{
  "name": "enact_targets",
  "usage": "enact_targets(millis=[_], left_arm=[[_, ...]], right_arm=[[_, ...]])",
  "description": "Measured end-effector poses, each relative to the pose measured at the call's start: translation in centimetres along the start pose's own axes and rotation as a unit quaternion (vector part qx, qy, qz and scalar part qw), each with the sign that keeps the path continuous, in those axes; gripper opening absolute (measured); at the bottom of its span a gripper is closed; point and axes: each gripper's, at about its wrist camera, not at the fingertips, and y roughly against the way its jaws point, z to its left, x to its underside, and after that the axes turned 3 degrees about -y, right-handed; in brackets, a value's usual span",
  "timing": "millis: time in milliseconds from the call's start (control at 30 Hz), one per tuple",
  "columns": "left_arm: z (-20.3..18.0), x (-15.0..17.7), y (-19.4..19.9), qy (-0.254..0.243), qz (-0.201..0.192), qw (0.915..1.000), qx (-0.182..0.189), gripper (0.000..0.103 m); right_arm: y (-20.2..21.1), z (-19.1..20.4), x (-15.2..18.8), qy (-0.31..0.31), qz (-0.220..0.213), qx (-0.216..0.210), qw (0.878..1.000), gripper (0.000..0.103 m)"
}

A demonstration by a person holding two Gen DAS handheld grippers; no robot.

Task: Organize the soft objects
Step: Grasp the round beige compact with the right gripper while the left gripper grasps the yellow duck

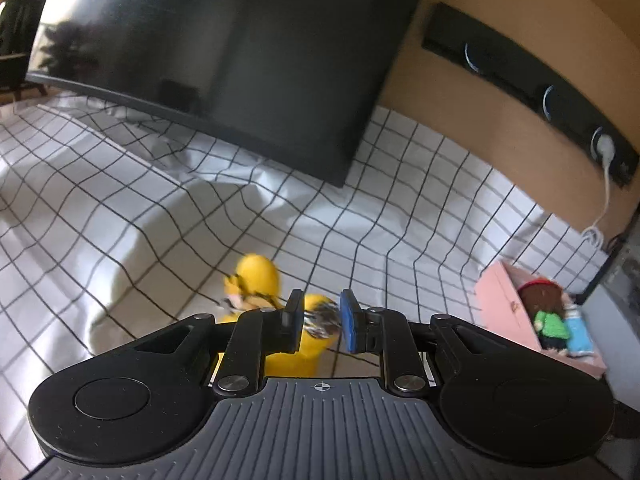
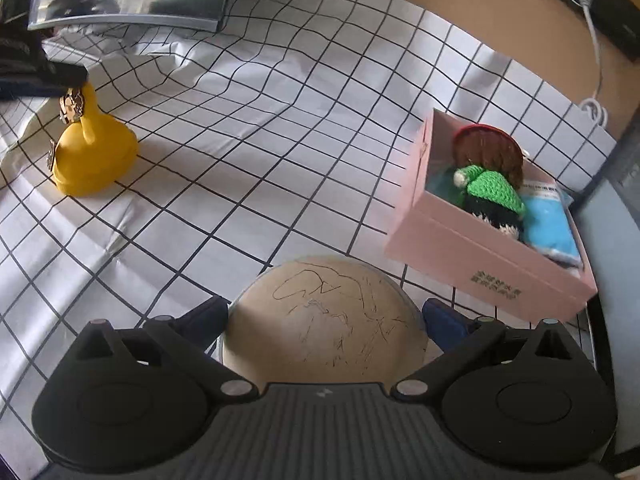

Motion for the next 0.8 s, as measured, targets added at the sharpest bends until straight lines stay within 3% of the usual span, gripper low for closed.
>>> enact_targets(millis=[167,333,500,600,733,800], left_arm=[[-1.2,1.4,-1.3,0.009,0.020,0.9990,-0.040,0.023],[-1.8,0.9,-1.9,0.014,-0.017,0.9955,-0.092,0.026],[-1.8,0.6,-3.3,-0.014,-0.007,0.9929,-0.118,0.050],[-0.5,0.6,-2.1,-0.029,-0.017,0.9898,-0.138,0.050],[1.9,1.1,0.7,-0.045,-0.008,0.9812,-0.188,0.046],[3.6,1.5,1.4,-0.030,0.003,0.9815,-0.189,0.046]], right_arm=[[-0.2,0.1,0.2,0.020,-0.014,-0.006,1.000,0.103],[0.2,0.6,1.0,0.027,-0.036,-0.001,0.999,0.103],[0.7,1.2,1.5,0.064,-0.054,0.000,0.996,0.103],[1.0,1.3,1.9,0.082,-0.065,-0.004,0.995,0.103],[1.1,0.7,2.2,0.052,-0.064,-0.016,0.996,0.103],[1.0,0.3,2.3,0.037,-0.066,-0.021,0.997,0.103]])
